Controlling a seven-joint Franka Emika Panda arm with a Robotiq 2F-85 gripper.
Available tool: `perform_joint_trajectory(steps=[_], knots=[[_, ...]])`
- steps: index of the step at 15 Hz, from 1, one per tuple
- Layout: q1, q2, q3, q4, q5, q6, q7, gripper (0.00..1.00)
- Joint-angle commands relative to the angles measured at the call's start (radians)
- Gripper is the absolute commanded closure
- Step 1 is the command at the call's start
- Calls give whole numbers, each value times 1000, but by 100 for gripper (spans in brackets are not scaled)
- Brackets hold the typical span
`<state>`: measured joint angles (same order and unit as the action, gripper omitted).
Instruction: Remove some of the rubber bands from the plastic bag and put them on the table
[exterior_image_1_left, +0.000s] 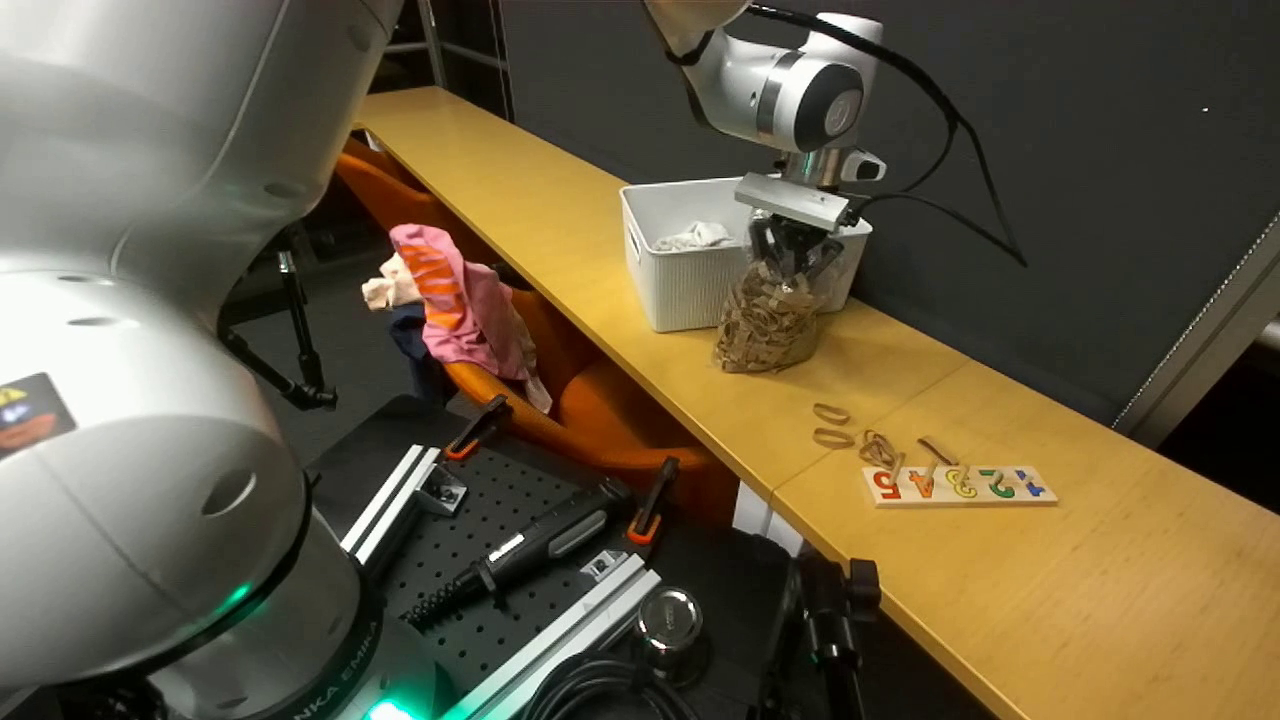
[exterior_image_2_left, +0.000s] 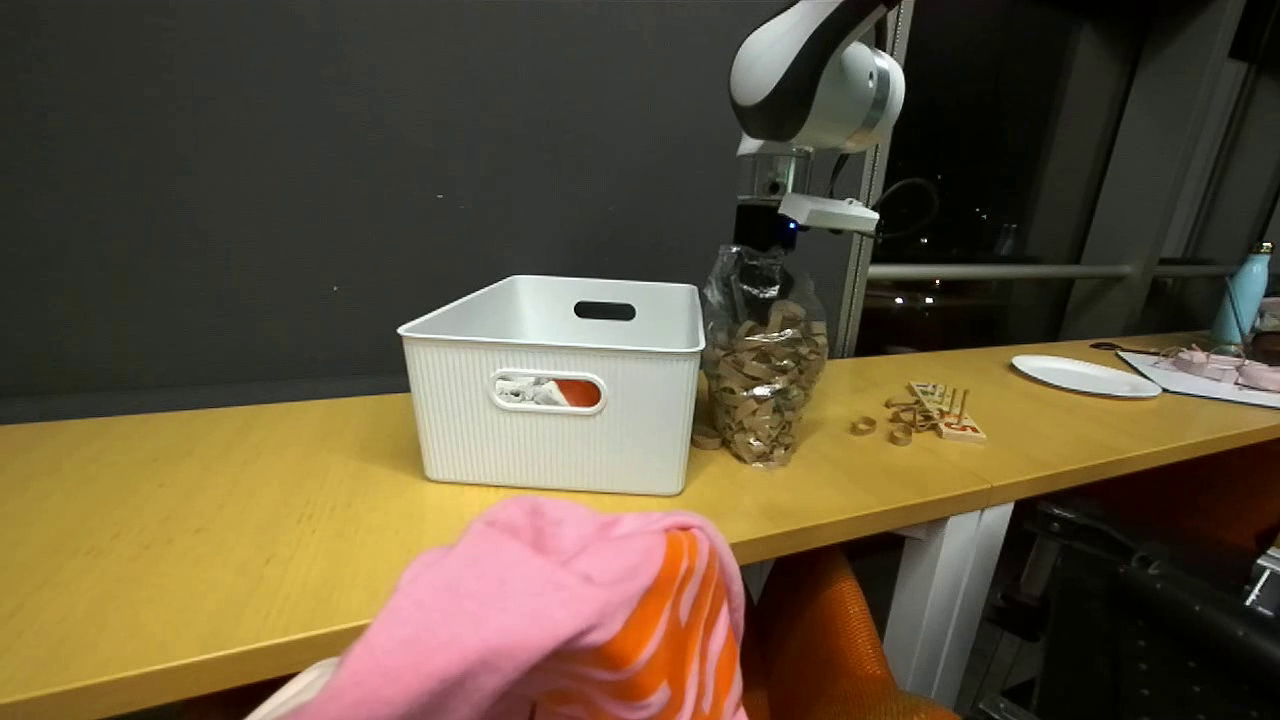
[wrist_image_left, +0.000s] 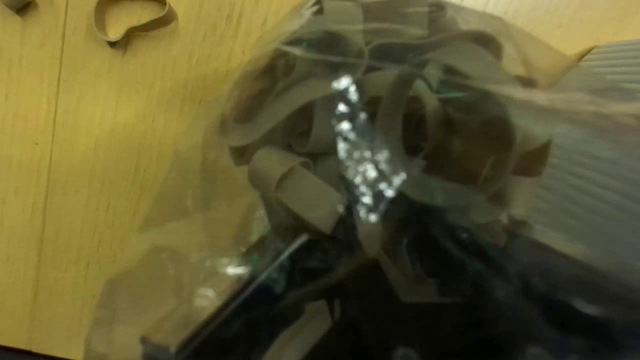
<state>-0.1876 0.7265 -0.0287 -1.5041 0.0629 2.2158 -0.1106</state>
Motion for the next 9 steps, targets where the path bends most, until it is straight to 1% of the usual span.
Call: perform_joint_trajectory(steps=[1,4,9], knots=[[11,-36,-4,-72,15,22,27,99],[16,-81,-13,-148,16,72,64,100],[-6,-160,-15,-202,33,143,64,99]])
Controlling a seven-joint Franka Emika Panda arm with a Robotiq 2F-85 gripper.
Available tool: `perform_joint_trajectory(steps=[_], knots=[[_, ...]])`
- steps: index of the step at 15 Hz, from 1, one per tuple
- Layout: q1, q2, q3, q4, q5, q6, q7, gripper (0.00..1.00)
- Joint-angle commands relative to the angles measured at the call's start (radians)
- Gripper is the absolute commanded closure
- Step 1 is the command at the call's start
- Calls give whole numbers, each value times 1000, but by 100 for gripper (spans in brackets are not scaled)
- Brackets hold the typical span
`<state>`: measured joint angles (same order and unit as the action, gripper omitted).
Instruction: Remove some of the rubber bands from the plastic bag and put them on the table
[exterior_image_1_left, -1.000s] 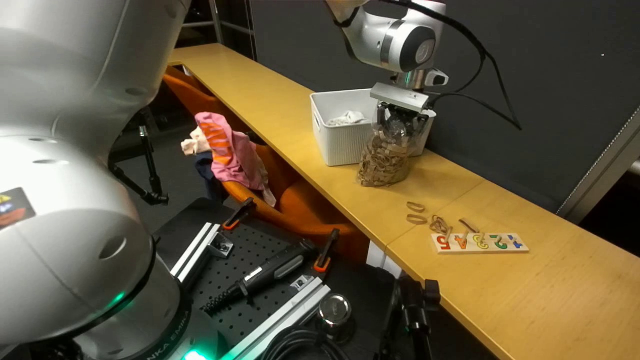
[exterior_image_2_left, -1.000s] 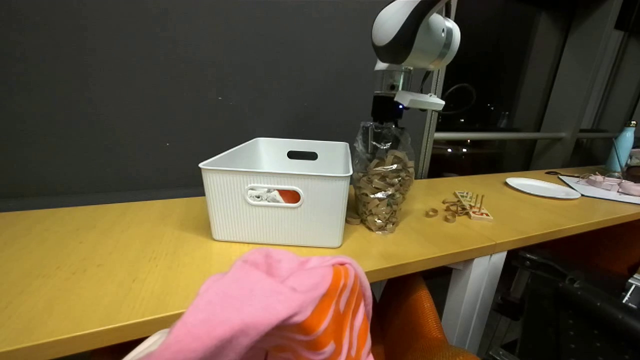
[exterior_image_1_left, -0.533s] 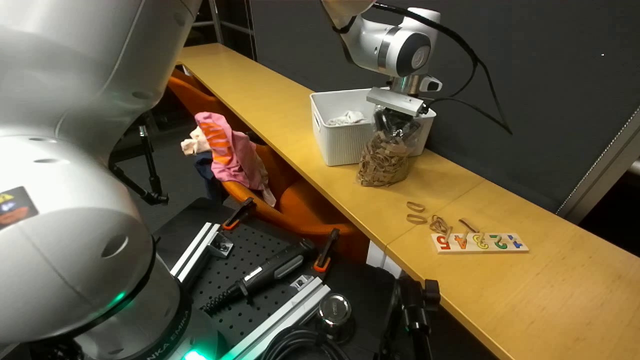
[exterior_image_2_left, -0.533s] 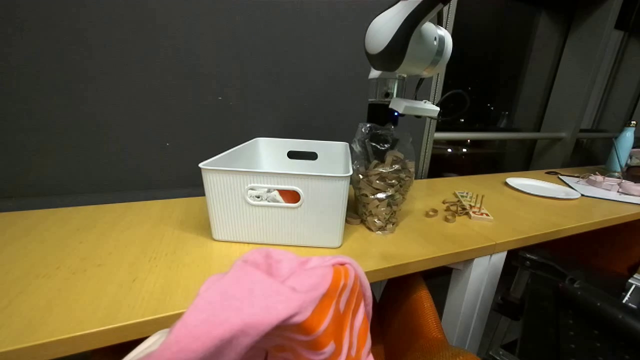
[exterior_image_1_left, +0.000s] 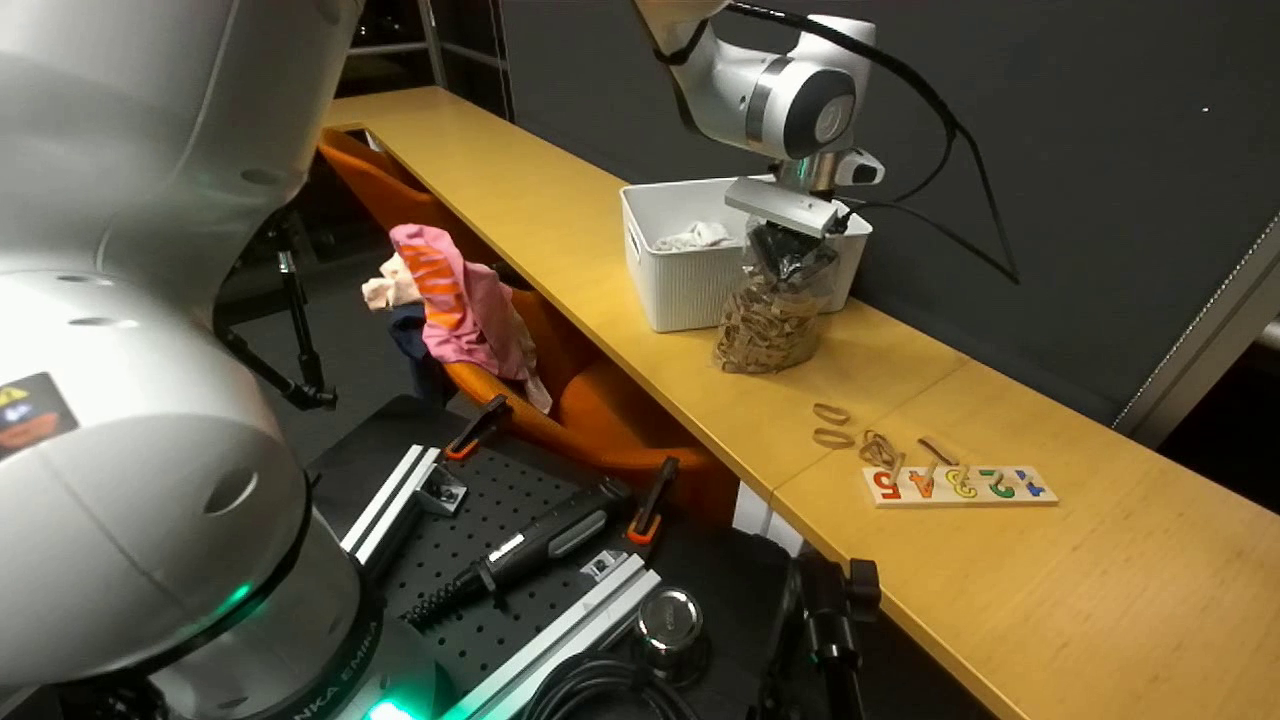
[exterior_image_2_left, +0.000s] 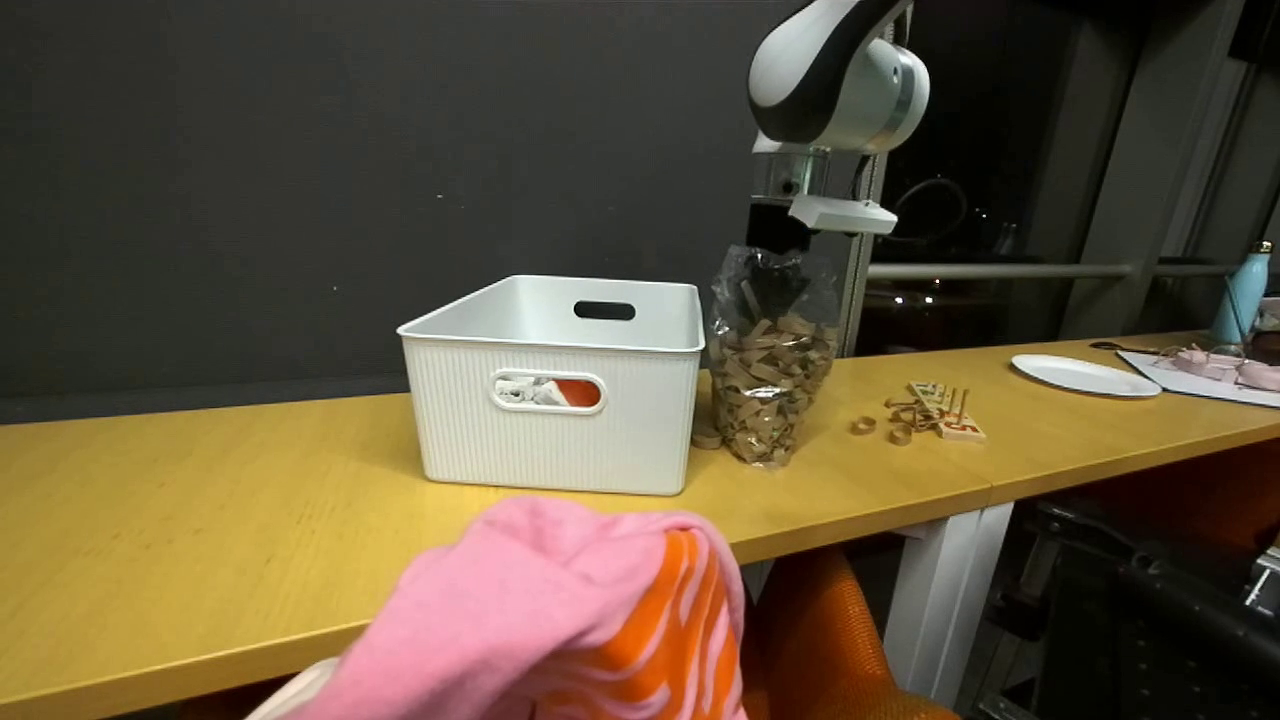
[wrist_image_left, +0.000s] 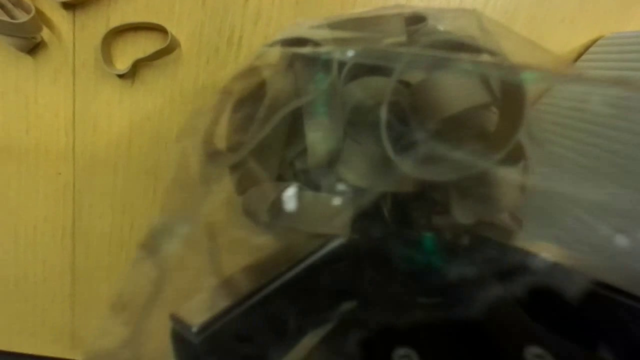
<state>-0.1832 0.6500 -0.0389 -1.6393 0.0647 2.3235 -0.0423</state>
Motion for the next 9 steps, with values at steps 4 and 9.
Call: perform_joint_trajectory(steps=[4,9], knots=[[-31,-132,-6,-48,39,33,-25,99],[-42,-210,2,-88,69,45,-52,99]])
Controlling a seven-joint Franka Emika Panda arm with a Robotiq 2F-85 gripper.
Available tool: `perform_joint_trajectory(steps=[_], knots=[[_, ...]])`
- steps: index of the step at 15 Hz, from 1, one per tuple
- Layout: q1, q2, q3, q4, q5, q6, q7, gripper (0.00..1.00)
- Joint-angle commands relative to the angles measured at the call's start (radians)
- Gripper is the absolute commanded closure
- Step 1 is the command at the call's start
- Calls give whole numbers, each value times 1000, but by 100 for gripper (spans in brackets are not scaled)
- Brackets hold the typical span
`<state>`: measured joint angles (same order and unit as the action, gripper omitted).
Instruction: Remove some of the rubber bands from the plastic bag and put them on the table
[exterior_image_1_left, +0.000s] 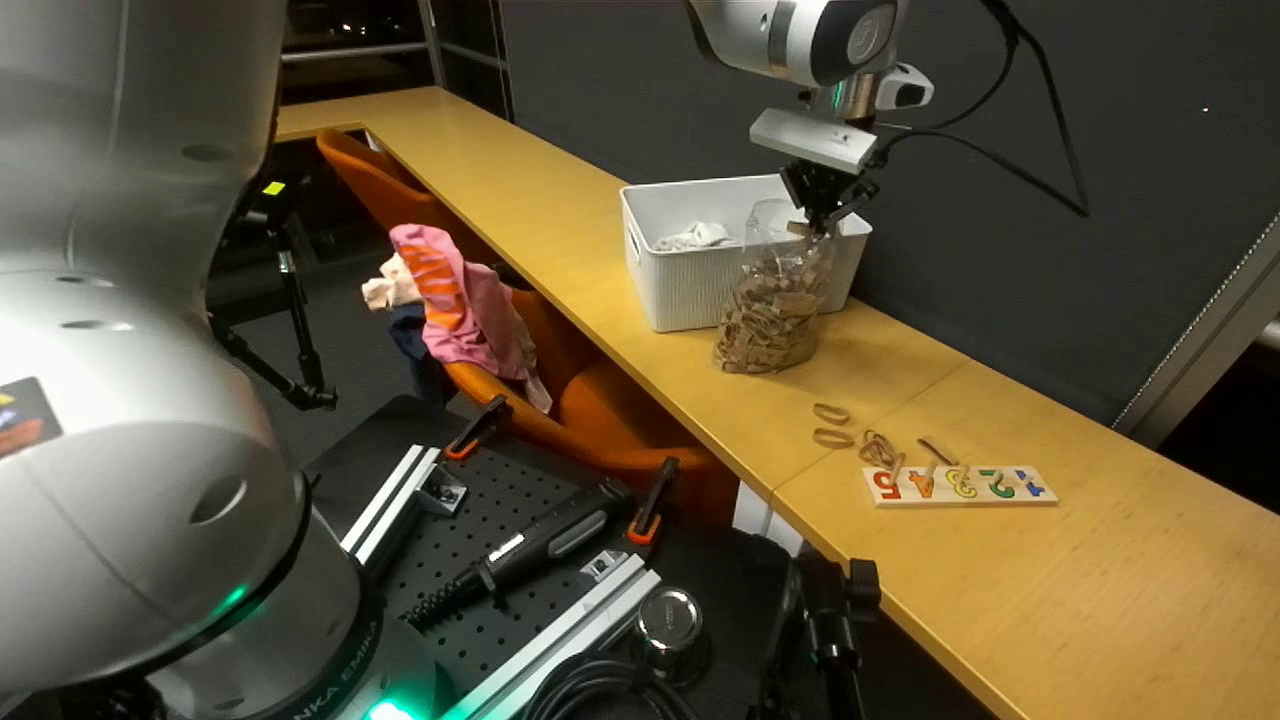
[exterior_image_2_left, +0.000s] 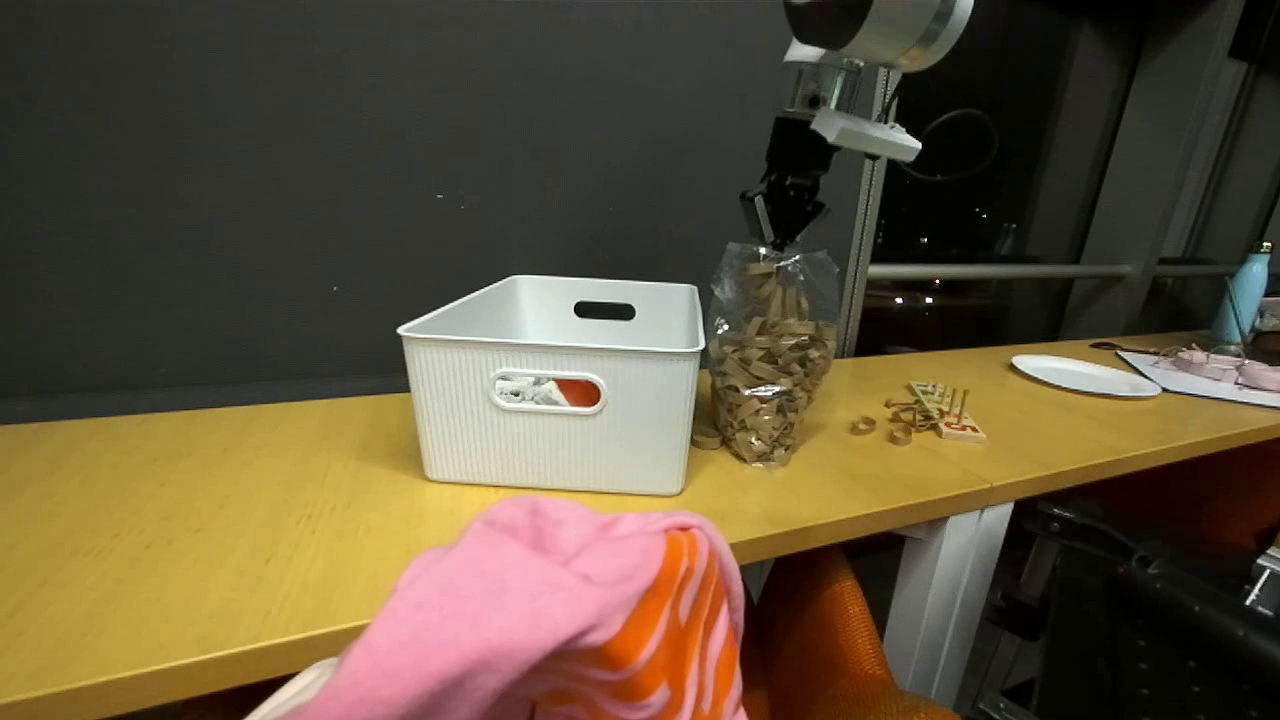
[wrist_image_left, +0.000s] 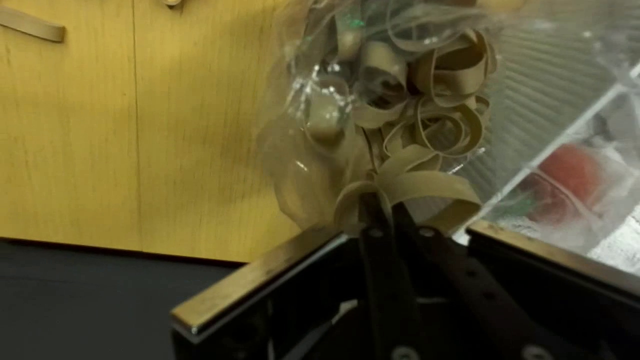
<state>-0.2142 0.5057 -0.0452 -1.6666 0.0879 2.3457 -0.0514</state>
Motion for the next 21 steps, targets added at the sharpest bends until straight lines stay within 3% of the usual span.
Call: perform_joint_trajectory(steps=[1,9,14,21], knots=[[-10,-85,9,-83,51,35,-49,99],[-46,-262,-4,-292,168,130,-139,99],[-107,-307,-48,-305,276,101,-204,99],[-170,-71,-87,-136,325,-35,-199,99]])
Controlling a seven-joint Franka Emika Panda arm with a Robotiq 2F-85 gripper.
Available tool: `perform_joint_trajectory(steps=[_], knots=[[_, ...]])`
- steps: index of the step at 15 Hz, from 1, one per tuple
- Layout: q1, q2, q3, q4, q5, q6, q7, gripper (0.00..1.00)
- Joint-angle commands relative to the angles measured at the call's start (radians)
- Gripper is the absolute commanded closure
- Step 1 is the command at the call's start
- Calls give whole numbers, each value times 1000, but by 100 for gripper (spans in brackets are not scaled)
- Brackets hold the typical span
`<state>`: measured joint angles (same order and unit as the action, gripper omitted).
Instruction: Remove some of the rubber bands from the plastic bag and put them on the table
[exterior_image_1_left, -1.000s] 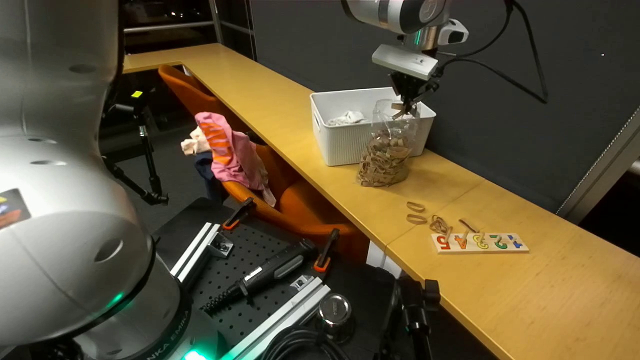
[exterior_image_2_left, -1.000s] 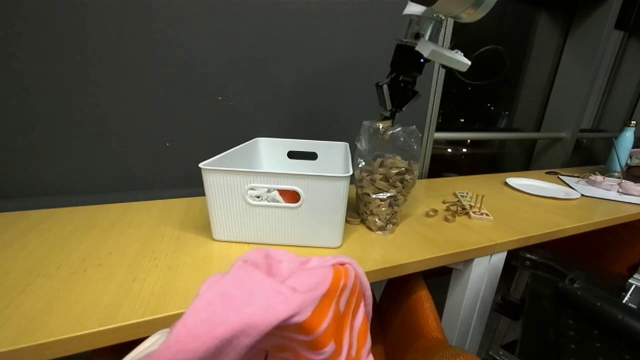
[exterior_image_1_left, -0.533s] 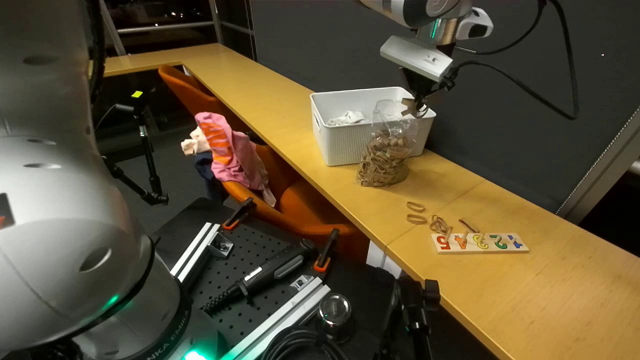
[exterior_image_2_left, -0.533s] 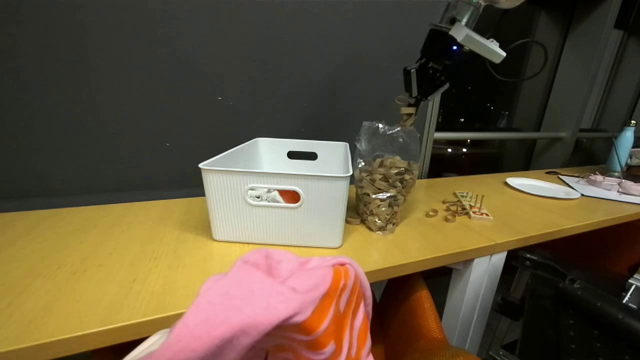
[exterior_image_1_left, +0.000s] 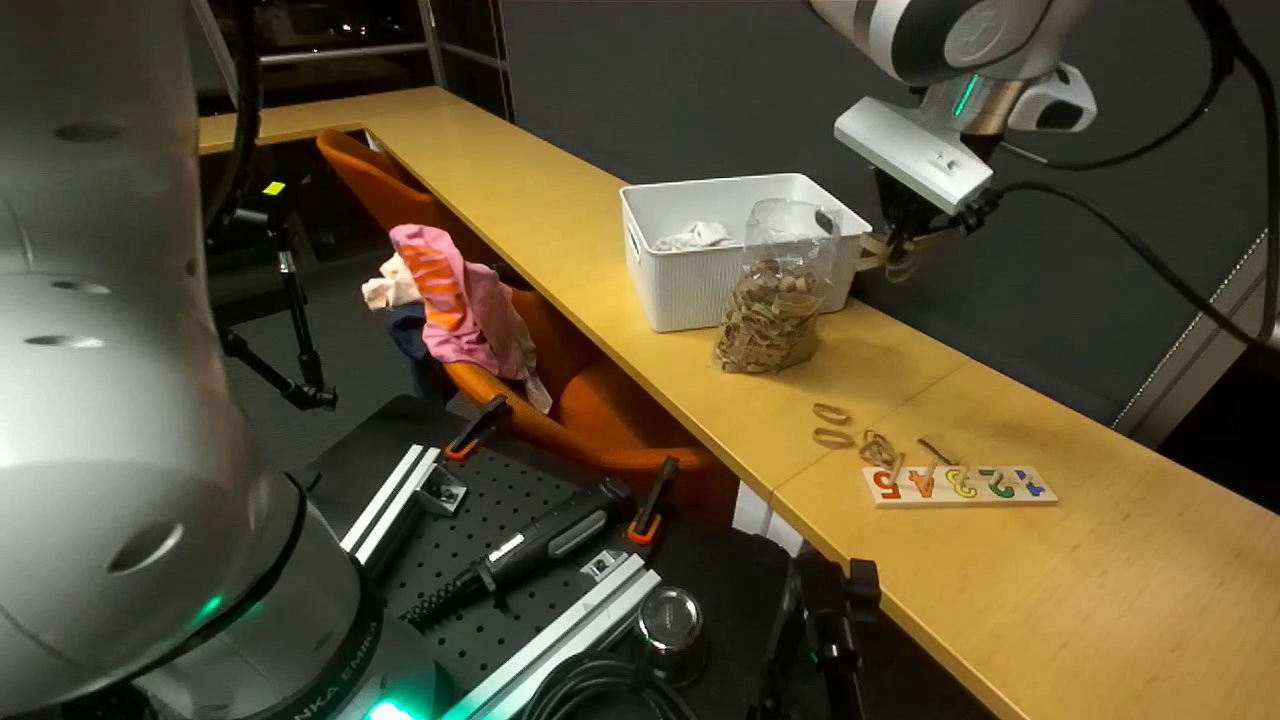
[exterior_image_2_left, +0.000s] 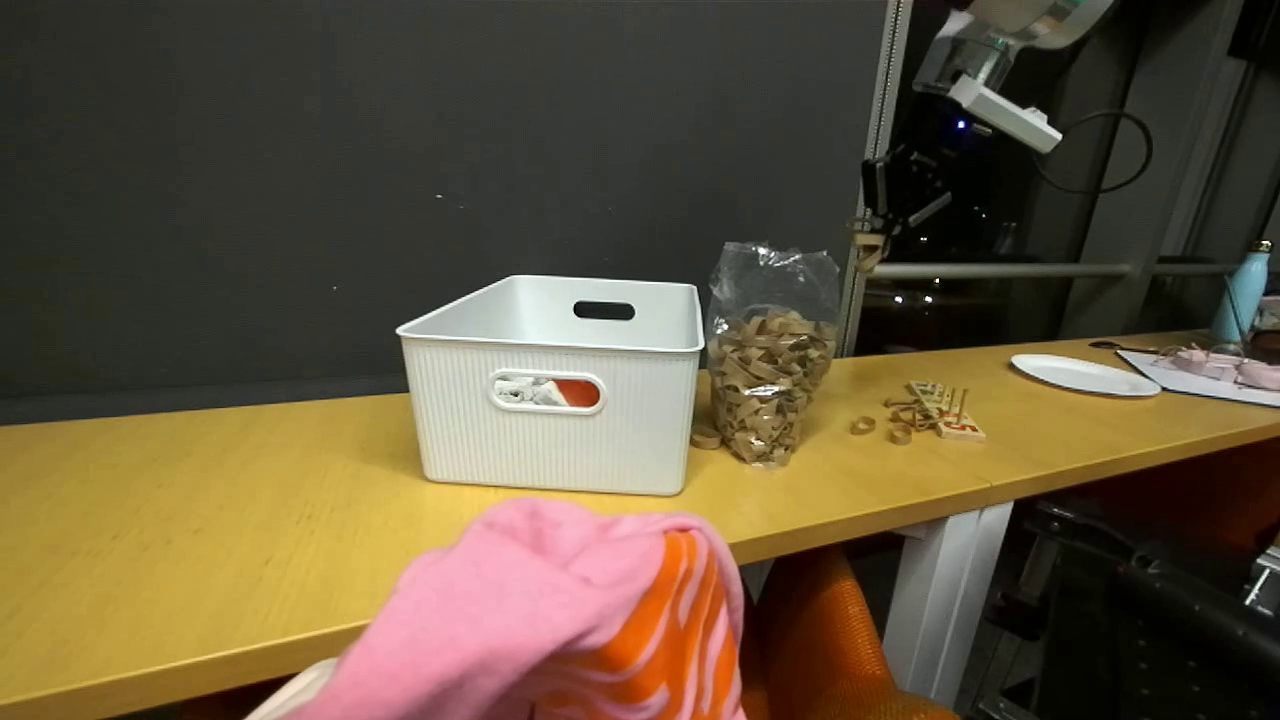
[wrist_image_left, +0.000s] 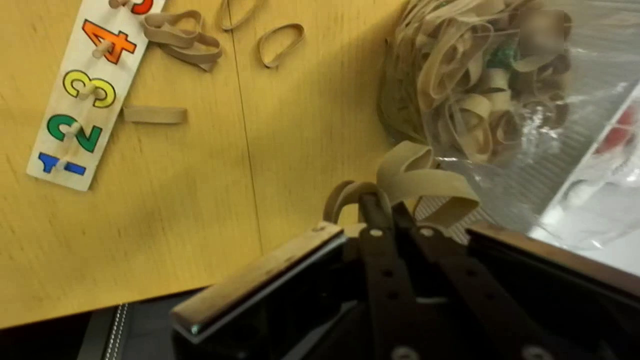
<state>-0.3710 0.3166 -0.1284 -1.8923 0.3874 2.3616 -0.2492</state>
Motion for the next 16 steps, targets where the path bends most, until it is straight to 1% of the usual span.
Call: perform_joint_trajectory(steps=[1,3,5,8,12,13,14,15,16], knots=[[-16,147,0,99,20,-59,9,99],[-17,221,7,134,6,-68,37,99],[-14,274,13,145,-1,-60,70,99],[-5,316,11,137,-5,-34,134,99],[-3,370,5,187,-5,-38,215,99],[1,377,0,196,-9,-39,243,91],[1,381,-1,204,-8,-39,264,68],[3,381,-2,209,-9,-44,284,67],[4,382,-3,214,-11,-48,302,63]])
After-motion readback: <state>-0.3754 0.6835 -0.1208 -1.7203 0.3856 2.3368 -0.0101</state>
